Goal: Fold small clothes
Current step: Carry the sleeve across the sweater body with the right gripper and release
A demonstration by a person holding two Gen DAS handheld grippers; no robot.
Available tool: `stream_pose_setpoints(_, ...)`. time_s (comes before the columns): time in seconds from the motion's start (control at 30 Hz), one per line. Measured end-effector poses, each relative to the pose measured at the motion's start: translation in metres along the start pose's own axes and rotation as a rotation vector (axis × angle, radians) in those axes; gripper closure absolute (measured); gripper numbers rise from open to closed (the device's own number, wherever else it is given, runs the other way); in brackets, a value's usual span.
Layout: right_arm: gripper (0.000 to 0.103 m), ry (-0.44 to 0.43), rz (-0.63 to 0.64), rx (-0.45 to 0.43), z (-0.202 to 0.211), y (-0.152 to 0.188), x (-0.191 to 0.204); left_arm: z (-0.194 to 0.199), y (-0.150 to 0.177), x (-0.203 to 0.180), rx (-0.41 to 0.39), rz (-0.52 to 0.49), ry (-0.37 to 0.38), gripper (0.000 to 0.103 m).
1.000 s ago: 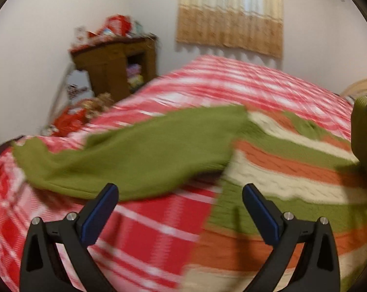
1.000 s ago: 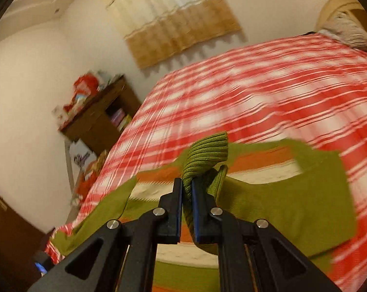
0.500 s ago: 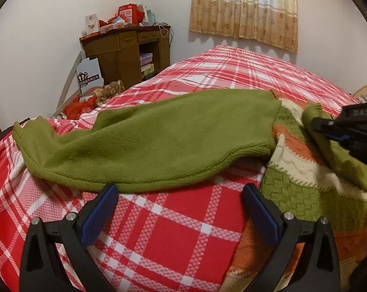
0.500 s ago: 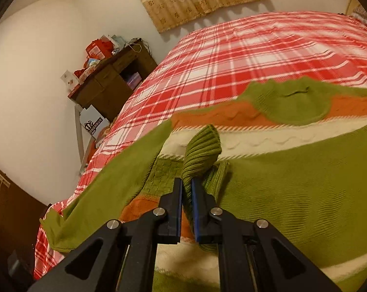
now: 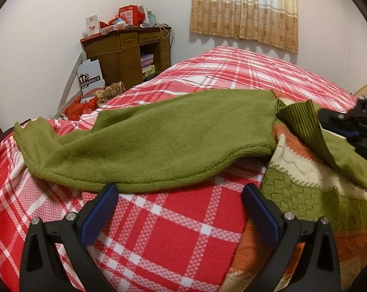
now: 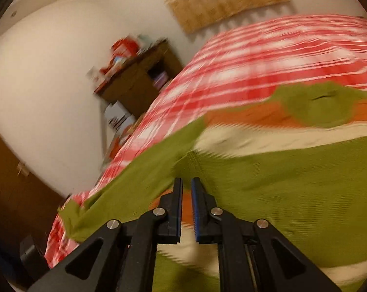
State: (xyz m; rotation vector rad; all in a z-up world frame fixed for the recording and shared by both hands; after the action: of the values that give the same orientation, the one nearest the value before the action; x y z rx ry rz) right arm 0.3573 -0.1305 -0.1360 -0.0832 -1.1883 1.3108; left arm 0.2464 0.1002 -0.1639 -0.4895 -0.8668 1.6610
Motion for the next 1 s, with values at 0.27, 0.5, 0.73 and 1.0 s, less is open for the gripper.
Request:
stream_pose_setpoints(0.27, 0.096, -0.031, 0.003, 0.133, -0.03, 0.031, 0.007, 0.001, 0.001, 0.001, 0.001, -0.003, -0.001, 0.0)
stream_pose_setpoints(0.5, 0.096, 0.113, 0.064, 0.041, 0.031, 0.011, -0.011, 0.001, 0.001, 0.003, 0.001, -0.001, 0.0, 0.0)
stream_pose_setpoints(0.73, 0.096, 0.532, 0.101, -0.02, 0.143, 0.0, -0.112, 0.001, 0.001, 0.002, 0.002, -0.003, -0.002, 0.0)
stream_pose_setpoints(1.0, 0.101, 0.616, -0.002, -0.079, 0.203, 0.014, -0.173, 0.0, 0.0, 0.004, 0.006, -0.009, -0.011, 0.0)
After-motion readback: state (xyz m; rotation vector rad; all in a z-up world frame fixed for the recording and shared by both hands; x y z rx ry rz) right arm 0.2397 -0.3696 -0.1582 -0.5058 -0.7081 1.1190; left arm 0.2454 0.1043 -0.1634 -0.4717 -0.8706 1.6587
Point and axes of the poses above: each gripper's, at about its wrist camera, not at the fingertips, and z roughly against the way its jaws point, x to its left, y to its underside, the point moved 7 cm from there along -z, roughly the way its jaws point, and after that the axes turned 12 degrees about -y, right-handed, at the moved point
